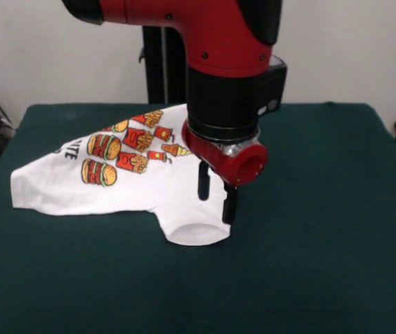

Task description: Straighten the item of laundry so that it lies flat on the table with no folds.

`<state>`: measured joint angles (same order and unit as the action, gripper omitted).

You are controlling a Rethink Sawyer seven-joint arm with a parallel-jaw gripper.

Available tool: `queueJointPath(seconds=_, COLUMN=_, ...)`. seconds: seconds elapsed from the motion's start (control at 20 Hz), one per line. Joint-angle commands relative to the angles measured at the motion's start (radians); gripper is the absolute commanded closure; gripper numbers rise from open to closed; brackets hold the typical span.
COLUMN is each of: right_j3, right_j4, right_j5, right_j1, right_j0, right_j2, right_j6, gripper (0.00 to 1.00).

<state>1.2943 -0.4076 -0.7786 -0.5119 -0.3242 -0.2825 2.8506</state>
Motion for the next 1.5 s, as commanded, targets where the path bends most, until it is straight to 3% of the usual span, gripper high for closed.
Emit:
queueJointPath(seconds=0.05, right_j3=-0.076, right_j4=0.005, right_j5=-0.050, right_j1=0.106, right_j0=0.047, right_j2=0.071, right_j6=0.082, gripper=0.00)
queueJointPath(seconds=0.8, right_j3=0.019, right_j4=-0.008, right_j5=0.069, right_j1=0.173, right_j0=0.100, right_j2=0.202, right_j6=0.112, gripper=0.00)
queueJointPath(seconds=1.15, right_j3=0.078, right_j4=0.057, right_j5=0.147, right_j1=0.197, right_j0=0.062, right_j2=0.123, right_j6=0.058, gripper=0.00)
queueJointPath(seconds=1.5, right_j3=0.155, right_j4=0.100, right_j5=0.155, right_j1=0.165, right_j0=0.026, right_j2=0.069, right_j6=-0.017, gripper=0.00)
